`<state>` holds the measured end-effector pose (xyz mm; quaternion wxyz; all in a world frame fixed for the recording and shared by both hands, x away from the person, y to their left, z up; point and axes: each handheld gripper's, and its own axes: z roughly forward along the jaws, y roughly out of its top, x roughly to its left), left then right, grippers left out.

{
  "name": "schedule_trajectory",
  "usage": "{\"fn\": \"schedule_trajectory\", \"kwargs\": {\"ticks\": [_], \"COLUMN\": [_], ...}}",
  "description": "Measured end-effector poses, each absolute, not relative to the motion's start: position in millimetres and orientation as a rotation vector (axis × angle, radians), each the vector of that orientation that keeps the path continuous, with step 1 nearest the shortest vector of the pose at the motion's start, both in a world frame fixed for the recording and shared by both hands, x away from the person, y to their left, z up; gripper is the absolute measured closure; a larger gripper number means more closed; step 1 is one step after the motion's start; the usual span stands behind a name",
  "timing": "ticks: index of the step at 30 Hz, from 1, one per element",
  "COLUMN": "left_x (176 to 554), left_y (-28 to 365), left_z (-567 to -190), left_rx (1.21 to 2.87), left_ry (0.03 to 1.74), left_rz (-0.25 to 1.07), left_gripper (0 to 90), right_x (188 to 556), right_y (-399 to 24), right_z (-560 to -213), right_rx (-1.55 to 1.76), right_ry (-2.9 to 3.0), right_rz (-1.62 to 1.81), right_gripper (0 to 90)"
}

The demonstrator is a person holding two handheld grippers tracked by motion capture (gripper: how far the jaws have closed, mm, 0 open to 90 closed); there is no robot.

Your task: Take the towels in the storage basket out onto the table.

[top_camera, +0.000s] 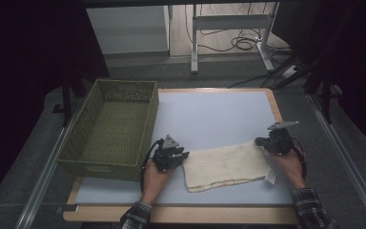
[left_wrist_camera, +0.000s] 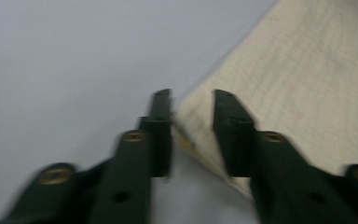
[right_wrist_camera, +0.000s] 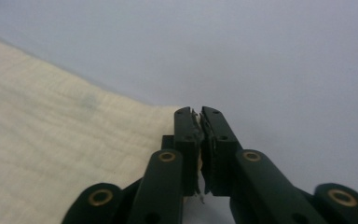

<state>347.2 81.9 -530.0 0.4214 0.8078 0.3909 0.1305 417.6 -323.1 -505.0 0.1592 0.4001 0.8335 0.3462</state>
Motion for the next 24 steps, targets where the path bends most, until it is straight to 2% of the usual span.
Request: {"fn": "schedule_trajectory", "kwargs": {"ticks": [2, 8, 14, 24], "left_x": [351, 360, 361, 361], "left_y": [80, 76, 76, 76], "left_z": [-530, -540, -543, -544], "left_rx": [2.028, 2.094, 2.111, 2.101], "left_ry": [0.984, 1.021, 1.001, 1.001], "left_rz": [0.351, 0.386, 0.360, 0.361], "left_gripper": [55.9, 48.3, 36.3, 36.5], "right_x": [415, 402, 389, 360], "right_y": [-326, -334, -335, -322], "right_z": [-503, -496, -496, -491], "right_rx": [1.164, 1.176, 1.163, 1.086], "right_ry": [2.368, 2.369, 2.395, 2.455], "right_rz": [1.021, 1.023, 1.021, 1.019], "right_gripper": [78.7, 68.7, 61.4, 52.3]}}
